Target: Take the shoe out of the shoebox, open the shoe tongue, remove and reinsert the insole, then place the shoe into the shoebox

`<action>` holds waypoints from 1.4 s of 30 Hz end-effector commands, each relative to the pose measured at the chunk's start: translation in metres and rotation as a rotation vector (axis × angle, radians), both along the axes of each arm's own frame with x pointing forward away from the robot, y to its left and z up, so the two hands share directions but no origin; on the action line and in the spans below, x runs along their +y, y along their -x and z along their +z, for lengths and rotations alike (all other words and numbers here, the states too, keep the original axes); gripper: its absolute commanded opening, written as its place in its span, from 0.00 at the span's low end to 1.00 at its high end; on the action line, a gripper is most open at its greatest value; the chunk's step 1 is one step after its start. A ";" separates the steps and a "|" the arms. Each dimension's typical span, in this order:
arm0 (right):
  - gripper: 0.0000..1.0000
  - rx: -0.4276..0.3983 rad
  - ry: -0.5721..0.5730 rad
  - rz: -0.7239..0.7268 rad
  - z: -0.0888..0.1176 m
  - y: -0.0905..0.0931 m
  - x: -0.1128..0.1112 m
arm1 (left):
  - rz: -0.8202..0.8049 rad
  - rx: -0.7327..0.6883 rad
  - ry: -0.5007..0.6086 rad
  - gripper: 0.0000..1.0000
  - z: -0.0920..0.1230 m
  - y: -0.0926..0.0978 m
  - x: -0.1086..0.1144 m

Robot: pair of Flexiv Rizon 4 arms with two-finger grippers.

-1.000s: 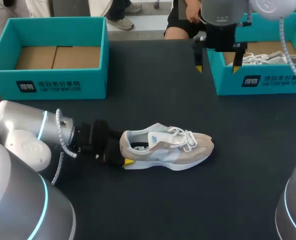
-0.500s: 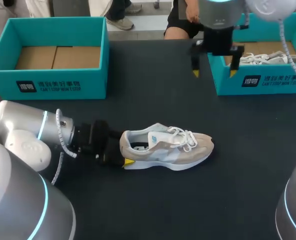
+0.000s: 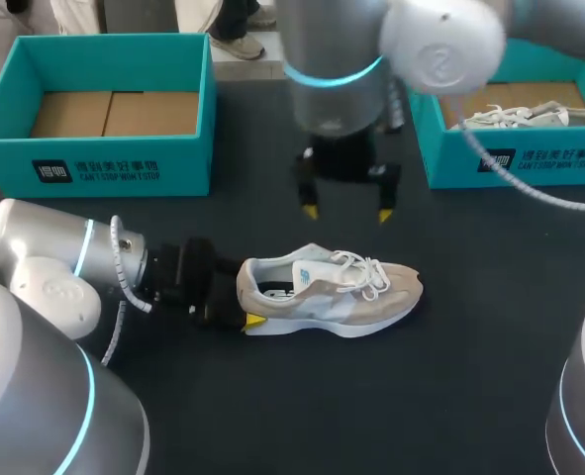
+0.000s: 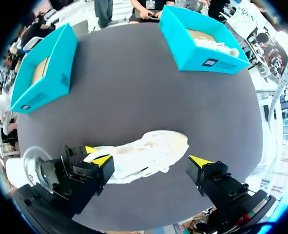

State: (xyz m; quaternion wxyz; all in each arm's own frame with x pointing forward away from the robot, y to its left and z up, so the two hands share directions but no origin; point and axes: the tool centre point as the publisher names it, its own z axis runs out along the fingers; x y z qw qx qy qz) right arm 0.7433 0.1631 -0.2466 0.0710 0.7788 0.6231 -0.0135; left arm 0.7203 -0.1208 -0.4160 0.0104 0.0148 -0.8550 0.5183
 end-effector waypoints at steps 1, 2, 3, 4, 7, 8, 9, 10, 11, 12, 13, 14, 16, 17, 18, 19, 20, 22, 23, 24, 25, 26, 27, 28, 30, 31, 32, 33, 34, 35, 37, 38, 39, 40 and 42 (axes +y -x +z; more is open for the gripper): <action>1.00 0.028 0.069 -0.007 -0.022 0.010 0.047 | 0.002 -0.001 0.000 0.00 -0.003 0.001 -0.002; 1.00 0.025 0.067 -0.017 -0.024 0.012 0.051 | 0.002 -0.001 0.000 0.00 -0.003 0.001 -0.002; 1.00 0.051 0.076 -0.004 -0.028 0.015 0.054 | 0.002 -0.001 0.000 0.00 -0.003 0.001 -0.002; 1.00 0.058 0.066 -0.001 -0.031 0.016 0.057 | 0.002 -0.001 0.000 0.00 -0.003 0.001 -0.002; 1.00 0.054 0.070 -0.006 -0.038 0.021 0.064 | 0.002 -0.001 0.000 0.00 -0.003 0.001 -0.002; 1.00 0.062 0.091 0.003 -0.040 0.022 0.066 | 0.002 -0.001 0.000 0.00 -0.003 0.001 -0.002; 1.00 0.072 0.087 0.007 -0.043 0.024 0.067 | 0.002 -0.001 0.000 0.00 -0.003 0.001 -0.002; 1.00 0.066 0.100 0.012 -0.045 0.025 0.068 | 0.002 -0.001 0.000 0.00 -0.003 0.001 -0.002; 1.00 0.059 0.102 0.011 -0.047 0.026 0.069 | 0.002 -0.001 0.000 0.00 -0.003 0.001 -0.002; 1.00 0.076 0.103 0.027 -0.050 0.027 0.069 | 0.002 -0.001 0.000 0.00 -0.003 0.001 -0.002; 1.00 0.092 0.129 0.046 -0.052 0.028 0.070 | 0.002 -0.001 0.000 0.00 -0.003 0.001 -0.002; 1.00 0.090 0.125 0.056 -0.054 0.029 0.071 | 0.002 -0.001 0.000 0.00 -0.003 0.001 -0.002; 1.00 0.086 0.133 0.068 -0.060 0.030 0.071 | 0.002 -0.001 0.000 0.00 -0.003 0.001 -0.002; 1.00 0.094 0.132 0.081 -0.064 0.031 0.071 | 0.002 -0.001 0.000 0.00 -0.003 0.001 -0.002; 1.00 0.101 0.150 0.085 -0.068 0.031 0.071 | 0.002 -0.001 0.000 0.00 -0.003 0.001 -0.002; 1.00 0.108 0.148 0.086 -0.072 0.032 0.070 | 0.002 -0.001 0.000 0.00 -0.003 0.001 -0.002; 1.00 0.120 0.138 0.095 -0.076 0.032 0.069 | 0.002 -0.001 0.000 0.00 -0.003 0.001 -0.002; 1.00 0.114 0.154 0.094 -0.081 0.032 0.067 | 0.002 -0.001 0.000 0.00 -0.003 0.001 -0.002; 1.00 0.104 0.158 0.086 -0.084 0.032 0.065 | 0.002 -0.001 0.000 0.00 -0.003 0.001 -0.002; 1.00 0.107 0.168 0.077 -0.086 0.033 0.062 | 0.002 -0.001 0.000 0.00 -0.003 0.001 -0.002; 1.00 0.106 0.166 0.070 -0.088 0.033 0.060 | 0.002 -0.001 0.000 0.00 -0.003 0.001 -0.002; 1.00 0.104 0.189 0.054 -0.090 0.034 0.057 | 0.002 -0.001 0.000 0.00 -0.003 0.001 -0.002; 1.00 0.096 0.186 0.049 -0.092 0.033 0.055 | 0.002 -0.001 0.000 0.00 -0.003 0.001 -0.002; 1.00 0.097 0.196 0.041 -0.094 0.033 0.052 | 0.002 -0.001 0.000 0.00 -0.003 0.001 -0.002; 1.00 0.093 0.205 0.034 -0.098 0.032 0.045 | 0.002 -0.001 0.000 0.00 -0.003 0.001 -0.002; 1.00 0.091 0.213 0.029 -0.099 0.032 0.043 | 0.002 -0.001 0.000 0.00 -0.003 0.001 -0.002; 1.00 0.091 0.216 0.026 -0.100 0.032 0.040 | 0.002 -0.001 0.000 0.00 -0.003 0.001 -0.002; 1.00 0.088 0.224 0.021 -0.103 0.031 0.037 | 0.002 -0.001 0.000 0.00 -0.003 0.001 -0.002; 1.00 0.087 0.234 0.016 -0.104 0.031 0.035 | 0.002 -0.001 0.000 0.00 -0.003 0.001 -0.002; 1.00 0.087 0.235 0.016 -0.104 0.031 0.033 | 0.002 -0.001 0.000 0.00 -0.003 0.001 -0.002; 1.00 0.087 0.254 0.004 -0.109 0.029 0.026 | 0.002 -0.001 0.000 0.00 -0.003 0.001 -0.002; 1.00 0.090 0.266 0.005 -0.112 0.029 0.024 | 0.002 -0.001 0.000 0.00 -0.003 0.001 -0.002; 1.00 0.098 0.282 0.000 -0.113 0.028 0.021 | 0.002 -0.001 0.000 0.00 -0.003 0.001 -0.002; 1.00 0.100 0.284 -0.004 -0.114 0.028 0.019 | 0.002 -0.001 0.000 0.00 -0.003 0.001 -0.002; 1.00 0.098 0.301 -0.036 -0.114 0.029 0.013 | 0.002 -0.001 0.000 0.00 -0.003 0.001 -0.002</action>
